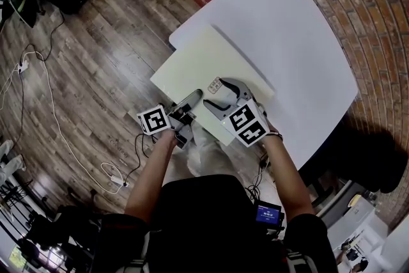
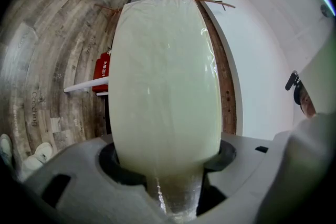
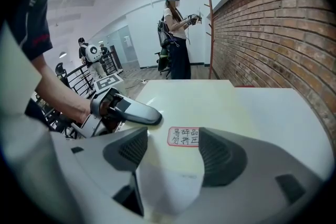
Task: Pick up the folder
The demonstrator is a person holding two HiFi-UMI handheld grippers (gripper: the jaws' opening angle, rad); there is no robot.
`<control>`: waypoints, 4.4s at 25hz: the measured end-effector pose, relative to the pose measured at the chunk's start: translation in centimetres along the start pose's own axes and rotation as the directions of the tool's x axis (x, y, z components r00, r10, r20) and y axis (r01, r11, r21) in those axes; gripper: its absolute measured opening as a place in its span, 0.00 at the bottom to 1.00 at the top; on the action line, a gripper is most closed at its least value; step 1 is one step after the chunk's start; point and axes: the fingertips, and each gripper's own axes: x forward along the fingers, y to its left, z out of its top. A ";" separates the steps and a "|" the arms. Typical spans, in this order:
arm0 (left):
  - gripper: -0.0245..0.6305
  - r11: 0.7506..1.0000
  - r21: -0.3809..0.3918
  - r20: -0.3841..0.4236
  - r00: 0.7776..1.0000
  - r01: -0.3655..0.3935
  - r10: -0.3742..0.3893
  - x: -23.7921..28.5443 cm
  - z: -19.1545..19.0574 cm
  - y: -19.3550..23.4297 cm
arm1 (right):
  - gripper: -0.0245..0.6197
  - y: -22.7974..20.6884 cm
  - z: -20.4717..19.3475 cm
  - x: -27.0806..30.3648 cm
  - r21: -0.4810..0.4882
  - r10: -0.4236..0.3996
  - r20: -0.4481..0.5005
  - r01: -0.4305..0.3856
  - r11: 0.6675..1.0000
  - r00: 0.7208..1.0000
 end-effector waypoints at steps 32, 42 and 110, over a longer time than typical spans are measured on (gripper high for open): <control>0.44 0.938 0.339 0.024 0.998 -0.070 0.066 -5.5 -0.4 -5.8 | 0.14 1.9 2.4 -5.6 0.029 -0.074 0.082 0.072 0.997 0.994; 0.44 0.847 0.521 0.030 0.994 -0.105 0.105 -7.5 0.4 -10.5 | 0.09 2.3 5.3 -9.7 0.136 -0.200 0.219 0.173 0.976 0.955; 0.44 0.229 0.953 0.194 0.980 -0.200 0.050 -16.1 -12.8 -35.0 | 0.08 16.1 10.7 -33.8 0.151 -0.271 0.719 0.237 0.960 0.640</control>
